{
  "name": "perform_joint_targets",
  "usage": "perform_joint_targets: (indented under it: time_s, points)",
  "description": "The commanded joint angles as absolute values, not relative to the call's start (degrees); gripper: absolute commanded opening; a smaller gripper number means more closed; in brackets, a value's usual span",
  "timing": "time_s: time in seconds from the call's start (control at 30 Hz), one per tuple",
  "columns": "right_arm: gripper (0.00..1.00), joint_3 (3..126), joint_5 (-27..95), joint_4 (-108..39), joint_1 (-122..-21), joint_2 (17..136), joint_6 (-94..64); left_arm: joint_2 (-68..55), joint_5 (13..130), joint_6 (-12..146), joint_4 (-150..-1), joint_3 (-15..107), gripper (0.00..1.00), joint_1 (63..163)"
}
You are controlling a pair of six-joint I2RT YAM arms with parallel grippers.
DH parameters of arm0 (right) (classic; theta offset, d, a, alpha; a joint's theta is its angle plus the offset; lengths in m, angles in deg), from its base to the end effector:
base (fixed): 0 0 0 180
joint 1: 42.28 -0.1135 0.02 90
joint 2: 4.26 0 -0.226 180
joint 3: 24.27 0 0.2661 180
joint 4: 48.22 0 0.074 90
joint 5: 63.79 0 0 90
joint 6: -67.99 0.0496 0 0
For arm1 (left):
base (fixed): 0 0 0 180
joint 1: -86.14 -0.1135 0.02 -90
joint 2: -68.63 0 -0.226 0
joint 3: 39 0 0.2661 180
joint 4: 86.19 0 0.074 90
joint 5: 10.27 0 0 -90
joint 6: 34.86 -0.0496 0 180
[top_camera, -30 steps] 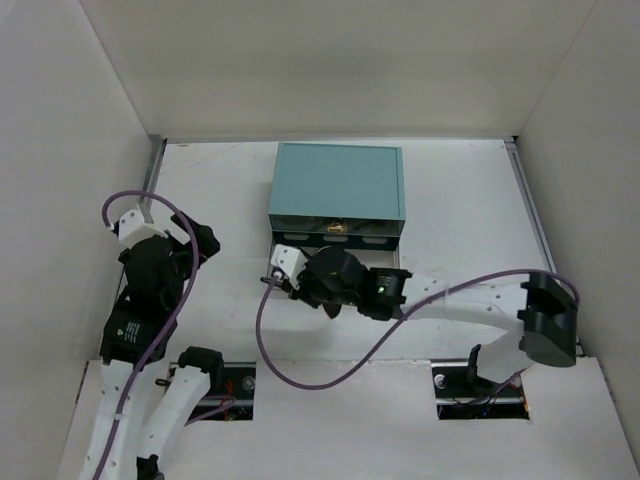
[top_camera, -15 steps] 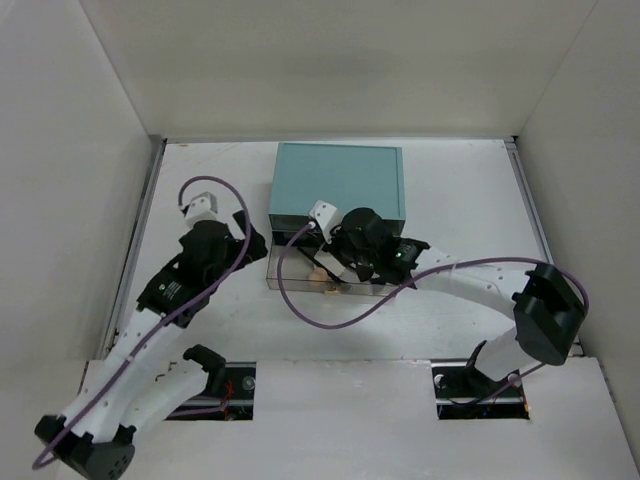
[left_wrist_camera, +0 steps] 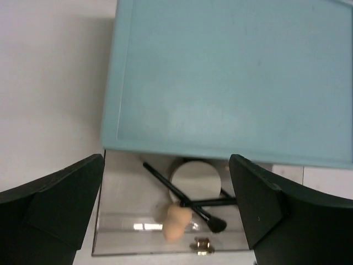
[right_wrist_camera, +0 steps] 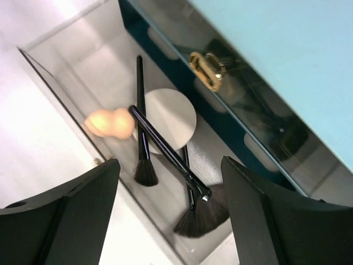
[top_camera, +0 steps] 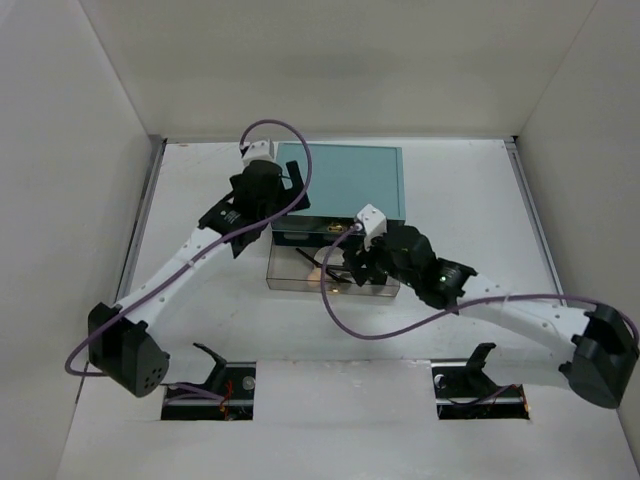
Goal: Organize the makeup
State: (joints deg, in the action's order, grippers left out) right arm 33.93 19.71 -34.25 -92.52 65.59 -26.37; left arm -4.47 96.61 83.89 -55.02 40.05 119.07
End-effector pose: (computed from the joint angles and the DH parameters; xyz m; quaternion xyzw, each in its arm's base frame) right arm 0.2051 0.2377 0.2186 -0.3607 0.7647 0.1631 0.5085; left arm 0.2838 -0.1667 0.3056 -0.0481 0.8376 -0.1652 0.5185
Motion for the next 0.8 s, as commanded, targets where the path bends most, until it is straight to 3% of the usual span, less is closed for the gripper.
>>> perform_joint_targets:
  time_s: [0.0,0.2,0.27,0.5,0.7,0.77]
  points:
    - [0.82,31.66,16.98,-34.85,-92.68,59.04,-18.16,-8.61,96.87,78.71,-60.14,46.61,1.0,115.9]
    - [0.88,28.32,16.9,-24.56,-95.57,49.1,-6.56,-17.13,93.63,72.99,-64.71,50.23,0.98,110.28]
    - [1.0,27.18,16.63,-23.76,-97.68,48.04,-3.84,-21.17,90.55,72.72,-66.03,51.63,0.91,107.91]
    - [1.0,25.77,14.08,-24.45,-108.14,53.03,2.85,-29.89,86.14,72.19,-68.41,55.06,0.73,107.1]
    - [1.0,28.31,11.54,-31.74,-114.03,67.7,7.07,-31.65,86.76,72.72,-68.93,52.87,0.46,107.45]
    - [0.74,29.89,8.12,-34.38,-115.09,73.5,8.65,-31.74,86.93,72.89,-68.93,51.56,0.37,107.63]
